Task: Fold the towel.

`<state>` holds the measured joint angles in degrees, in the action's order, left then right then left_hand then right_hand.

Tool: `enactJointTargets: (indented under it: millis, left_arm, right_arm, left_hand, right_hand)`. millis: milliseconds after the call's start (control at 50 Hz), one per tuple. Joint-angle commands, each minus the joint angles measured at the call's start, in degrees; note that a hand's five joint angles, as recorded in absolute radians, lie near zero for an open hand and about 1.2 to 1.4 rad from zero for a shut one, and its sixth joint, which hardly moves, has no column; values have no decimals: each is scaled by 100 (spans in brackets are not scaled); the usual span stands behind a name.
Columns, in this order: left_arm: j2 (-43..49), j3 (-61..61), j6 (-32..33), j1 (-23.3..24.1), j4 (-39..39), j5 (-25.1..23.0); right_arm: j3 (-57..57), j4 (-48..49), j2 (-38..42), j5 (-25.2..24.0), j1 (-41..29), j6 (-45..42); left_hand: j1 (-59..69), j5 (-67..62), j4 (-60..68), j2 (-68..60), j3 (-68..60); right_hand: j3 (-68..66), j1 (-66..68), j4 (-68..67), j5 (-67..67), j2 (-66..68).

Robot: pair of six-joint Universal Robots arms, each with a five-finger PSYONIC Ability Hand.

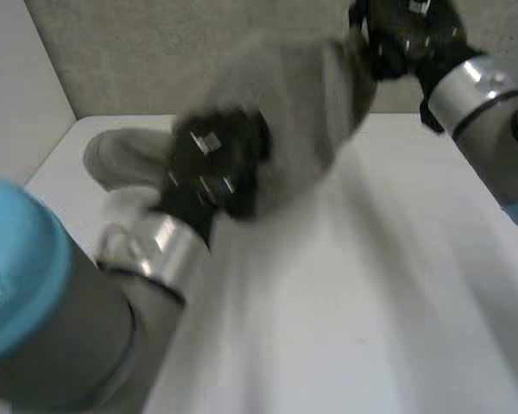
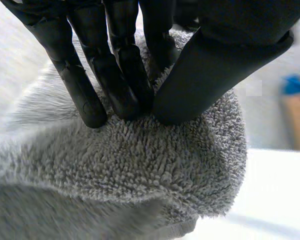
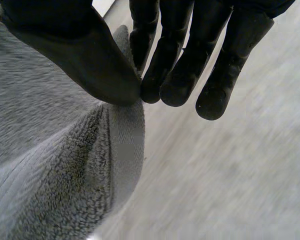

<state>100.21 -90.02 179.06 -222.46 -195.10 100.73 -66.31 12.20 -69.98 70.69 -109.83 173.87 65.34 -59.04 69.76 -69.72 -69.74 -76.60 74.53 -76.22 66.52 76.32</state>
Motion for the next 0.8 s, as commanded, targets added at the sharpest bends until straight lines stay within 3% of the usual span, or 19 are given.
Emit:
enactJointTargets:
  millis: [20,60,200,280,340,440,560,600,720,800]
  left_arm:
    - [535,-280,-12,484,657,-414]
    - [684,-140,-11,616,1007,-536]
    - [684,343,-20,345,1220,-546]
    - [719,677,59,-261,1211,-572]
    - [754,810,68,-456,1202,-581]
    - [1455,1494,103,-1053,1237,-607]
    - [2134,1953,173,-1238,1369,-607]
    - [2432,2102,470,-1326,1648,-616]
    - [2653,2059,1156,-1405,2177,-616]
    - [2609,1927,1219,-1414,2345,-616]
  right_arm:
    - [-348,-780,186,-433,173,-292]
    - [-557,-859,300,-425,199,-651]
    - [-953,-903,309,-363,444,-1346]
    - [-1173,-912,309,-389,620,-1496]
    - [-1322,-912,301,-416,717,-1514]
    - [-1595,-903,257,-468,884,-1523]
    - [-1955,-886,195,-495,1034,-1540]
    - [-2043,-877,178,-495,1086,-1540]
    - [-2351,-824,81,-591,1350,-1584]
    - [-2448,-824,63,-741,1456,-1628]
  left_hand:
    - [493,-123,51,-54,-52]
    - [-2655,3025,-3097,3094,3096]
    - [-4164,4534,-4607,4603,4605]
    - [-4251,4621,-4693,4689,4691]
    - [-4251,4621,-4693,4689,4691]
    - [-3983,4353,-4425,4421,4423]
    - [-3410,3780,-3852,3848,3850]
    - [-3158,3528,-3601,3597,3599]
    - [-3124,3494,-3566,3562,3564]
    - [-3124,3494,-3566,3562,3564]
  right_hand:
    - [-340,547,-378,348,368]
    - [-340,547,-378,348,368]
    - [-340,547,-378,348,368]
    - [-340,547,-378,348,368]
    - [-340,547,-378,348,368]
    - [-340,547,-378,348,368]
    - [-340,547,-378,348,368]
    - [-340,547,-378,348,368]
    - [-340,547,-378,348,368]
    - [-340,547,-378,348,368]
